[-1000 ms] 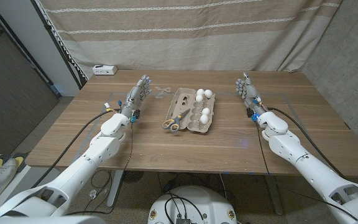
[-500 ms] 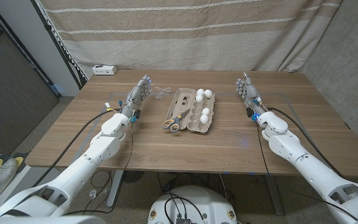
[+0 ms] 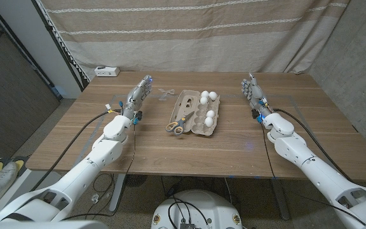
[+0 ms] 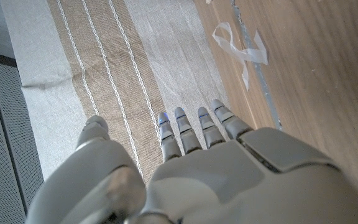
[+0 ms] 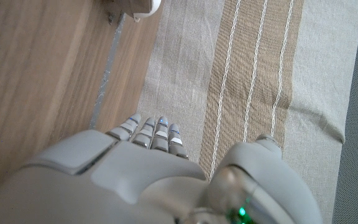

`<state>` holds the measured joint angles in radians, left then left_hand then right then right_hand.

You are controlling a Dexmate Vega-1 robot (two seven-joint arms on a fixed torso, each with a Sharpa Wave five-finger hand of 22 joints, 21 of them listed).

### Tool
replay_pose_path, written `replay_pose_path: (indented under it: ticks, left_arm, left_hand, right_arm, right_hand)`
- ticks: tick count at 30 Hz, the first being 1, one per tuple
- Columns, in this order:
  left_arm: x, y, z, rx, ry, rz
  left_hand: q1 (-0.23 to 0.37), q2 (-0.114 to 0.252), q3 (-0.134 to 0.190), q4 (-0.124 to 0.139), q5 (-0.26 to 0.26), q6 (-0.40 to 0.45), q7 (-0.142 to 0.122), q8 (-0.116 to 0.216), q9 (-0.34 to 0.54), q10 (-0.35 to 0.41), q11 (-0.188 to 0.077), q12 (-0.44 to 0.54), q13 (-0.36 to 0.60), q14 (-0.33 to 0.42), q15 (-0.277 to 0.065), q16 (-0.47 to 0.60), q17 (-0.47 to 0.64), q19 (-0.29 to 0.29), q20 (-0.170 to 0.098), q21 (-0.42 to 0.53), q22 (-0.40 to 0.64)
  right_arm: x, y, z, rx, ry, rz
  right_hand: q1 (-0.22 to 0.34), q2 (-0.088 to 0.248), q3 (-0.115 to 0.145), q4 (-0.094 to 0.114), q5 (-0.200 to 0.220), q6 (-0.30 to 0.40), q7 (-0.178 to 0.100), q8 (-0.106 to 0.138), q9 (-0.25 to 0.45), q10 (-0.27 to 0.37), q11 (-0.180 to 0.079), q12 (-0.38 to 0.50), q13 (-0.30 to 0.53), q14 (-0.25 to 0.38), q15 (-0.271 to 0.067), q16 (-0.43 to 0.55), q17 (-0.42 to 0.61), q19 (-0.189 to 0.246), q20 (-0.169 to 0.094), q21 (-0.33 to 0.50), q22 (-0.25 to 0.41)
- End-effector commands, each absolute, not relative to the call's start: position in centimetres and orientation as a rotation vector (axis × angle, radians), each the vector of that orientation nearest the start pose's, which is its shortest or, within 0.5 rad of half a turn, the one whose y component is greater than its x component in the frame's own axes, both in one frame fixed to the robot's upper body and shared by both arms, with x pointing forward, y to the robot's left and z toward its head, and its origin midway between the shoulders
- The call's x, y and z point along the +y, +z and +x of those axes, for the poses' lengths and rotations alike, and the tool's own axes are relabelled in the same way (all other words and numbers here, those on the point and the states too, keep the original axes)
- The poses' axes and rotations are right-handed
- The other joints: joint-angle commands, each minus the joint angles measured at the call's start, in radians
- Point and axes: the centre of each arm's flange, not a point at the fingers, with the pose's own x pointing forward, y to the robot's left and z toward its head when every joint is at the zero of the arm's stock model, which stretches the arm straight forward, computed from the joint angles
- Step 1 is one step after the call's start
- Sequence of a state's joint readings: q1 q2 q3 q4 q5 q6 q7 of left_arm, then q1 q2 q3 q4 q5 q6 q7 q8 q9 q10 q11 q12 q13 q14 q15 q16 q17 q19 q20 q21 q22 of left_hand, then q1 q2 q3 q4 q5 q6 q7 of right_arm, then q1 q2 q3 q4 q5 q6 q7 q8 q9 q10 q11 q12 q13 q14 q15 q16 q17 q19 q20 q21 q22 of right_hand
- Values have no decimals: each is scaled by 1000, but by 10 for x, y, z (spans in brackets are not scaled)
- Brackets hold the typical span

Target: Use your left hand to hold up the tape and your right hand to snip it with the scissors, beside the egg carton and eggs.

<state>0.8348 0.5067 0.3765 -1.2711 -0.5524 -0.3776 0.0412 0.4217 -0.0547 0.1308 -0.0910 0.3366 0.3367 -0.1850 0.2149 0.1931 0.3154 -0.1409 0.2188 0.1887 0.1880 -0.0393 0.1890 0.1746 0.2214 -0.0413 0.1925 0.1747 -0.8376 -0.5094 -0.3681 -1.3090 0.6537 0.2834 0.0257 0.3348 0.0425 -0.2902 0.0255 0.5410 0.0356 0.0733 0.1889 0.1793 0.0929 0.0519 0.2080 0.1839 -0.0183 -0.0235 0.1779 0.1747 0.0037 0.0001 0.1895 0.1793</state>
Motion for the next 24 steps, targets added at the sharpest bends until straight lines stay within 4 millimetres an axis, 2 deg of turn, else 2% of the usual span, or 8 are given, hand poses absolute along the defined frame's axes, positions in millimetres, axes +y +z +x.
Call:
replay_pose_path:
  ticks: [1, 8, 10, 24]
  left_arm:
    - [302, -23, 638, -702, -103, 56]
    - [305, -14, 629, -715, -116, 102]
    - [305, -12, 626, -727, -110, 127]
    - [307, -2, 619, -763, -102, 193]
  left_hand:
    - [11, 2, 1, -8, 8, 13, 1, 10, 2, 9, -1, 6, 5, 11, -121, 4, 4, 11, -42, 5, 2]
    - [13, 3, 2, -11, 12, 9, 7, 6, 2, 2, 10, 2, 5, 5, -112, 0, 4, 7, -39, 3, 2]
    - [13, 3, 2, -11, 13, 4, 10, 3, 2, -2, 10, 0, 5, -1, -109, -2, 4, 5, -39, 2, 2]
    - [16, 8, 5, -14, 17, 34, 19, 12, 2, -5, 12, -4, 5, -16, -103, -6, 4, -5, -43, -1, 2]
  right_arm:
    - [-283, -21, 648, -595, 209, 29]
    - [-278, -19, 646, -614, 199, 36]
    - [-278, -19, 645, -616, 200, 25]
    - [-276, -27, 643, -601, 206, 34]
  right_hand:
    - [10, 4, -7, -2, 5, 1, 2, 4, 5, 7, -4, 5, 3, -3, -5, 6, 5, -1, -1, 7, 1]
    - [11, 5, -6, -2, 5, 1, 1, 4, 5, 7, -5, 6, 3, -3, -5, 6, 5, -1, 0, 7, 1]
    - [12, 5, -6, -3, 6, 4, -3, 6, 5, 11, -14, 7, 3, -1, -8, 6, 5, 0, 0, 7, 1]
    - [17, 6, -5, -6, 7, 1, -3, 5, 5, 7, -8, 6, 3, -2, -9, 5, 4, -2, 0, 7, 1]
